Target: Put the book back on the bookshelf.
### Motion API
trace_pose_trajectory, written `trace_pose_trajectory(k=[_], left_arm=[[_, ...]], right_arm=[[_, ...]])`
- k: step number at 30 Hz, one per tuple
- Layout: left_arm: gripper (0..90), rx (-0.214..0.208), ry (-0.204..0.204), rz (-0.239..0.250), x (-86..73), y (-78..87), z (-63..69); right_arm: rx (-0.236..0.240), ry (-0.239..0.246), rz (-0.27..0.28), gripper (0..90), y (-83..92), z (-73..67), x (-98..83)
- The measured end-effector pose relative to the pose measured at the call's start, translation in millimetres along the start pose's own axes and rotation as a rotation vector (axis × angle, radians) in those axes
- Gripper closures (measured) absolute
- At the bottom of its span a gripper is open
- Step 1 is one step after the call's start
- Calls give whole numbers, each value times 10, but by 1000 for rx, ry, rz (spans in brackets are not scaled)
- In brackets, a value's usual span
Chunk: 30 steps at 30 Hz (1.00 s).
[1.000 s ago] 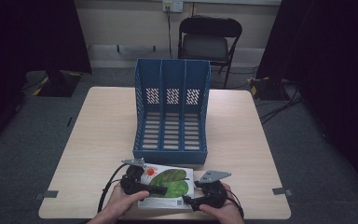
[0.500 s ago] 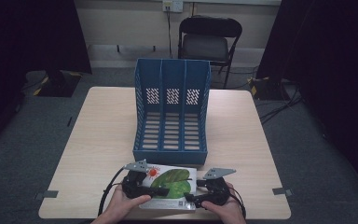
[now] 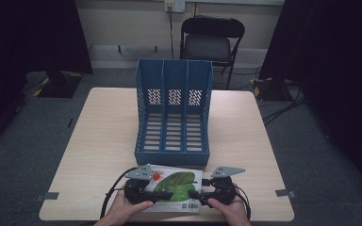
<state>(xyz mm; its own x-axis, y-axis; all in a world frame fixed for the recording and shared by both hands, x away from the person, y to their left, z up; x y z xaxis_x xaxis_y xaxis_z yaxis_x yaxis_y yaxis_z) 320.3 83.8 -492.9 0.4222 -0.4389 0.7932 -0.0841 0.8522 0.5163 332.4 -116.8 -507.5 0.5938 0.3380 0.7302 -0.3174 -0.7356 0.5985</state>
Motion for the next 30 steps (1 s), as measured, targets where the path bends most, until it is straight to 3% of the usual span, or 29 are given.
trace_pose_trajectory(k=[4, 10, 13, 15, 16, 21, 30], left_arm=[[740, 10, -21, 3, 9, 19, -5], [699, 47, -2, 6, -8, 91, -105], [681, 59, 2, 3, -17, 110, -125], [636, 96, 12, 3, -32, 140, -178], [628, 90, 17, 11, -36, 140, -187], [610, 94, 7, 5, -47, 150, -202], [590, 81, 18, 12, -53, 137, -235]], right_arm=[[-9, 17, 32, 413, 55, -2, 21], [-14, 48, 78, 508, 111, -25, 64], [3, 57, 93, 514, 131, -49, 74], [32, 79, 119, 525, 168, -85, 90], [37, 89, 122, 525, 173, -98, 91], [29, 123, 119, 532, 175, -122, 87], [82, 86, 73, 594, 66, -91, 74]])
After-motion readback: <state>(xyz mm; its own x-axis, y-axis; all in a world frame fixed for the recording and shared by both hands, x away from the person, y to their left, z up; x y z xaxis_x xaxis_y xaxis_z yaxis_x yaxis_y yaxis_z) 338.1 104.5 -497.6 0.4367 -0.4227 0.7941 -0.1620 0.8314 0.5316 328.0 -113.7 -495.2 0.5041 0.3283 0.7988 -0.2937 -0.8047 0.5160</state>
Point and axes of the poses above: each handheld gripper's, and its own axes: y roughly backward along the jaws, x roughly out of its top, z roughly to its right, the point moved 6 cm from there along -y, roughly forward along the jaws, and after that the axes turned 3 degrees about -z, right-handed, at the moved point
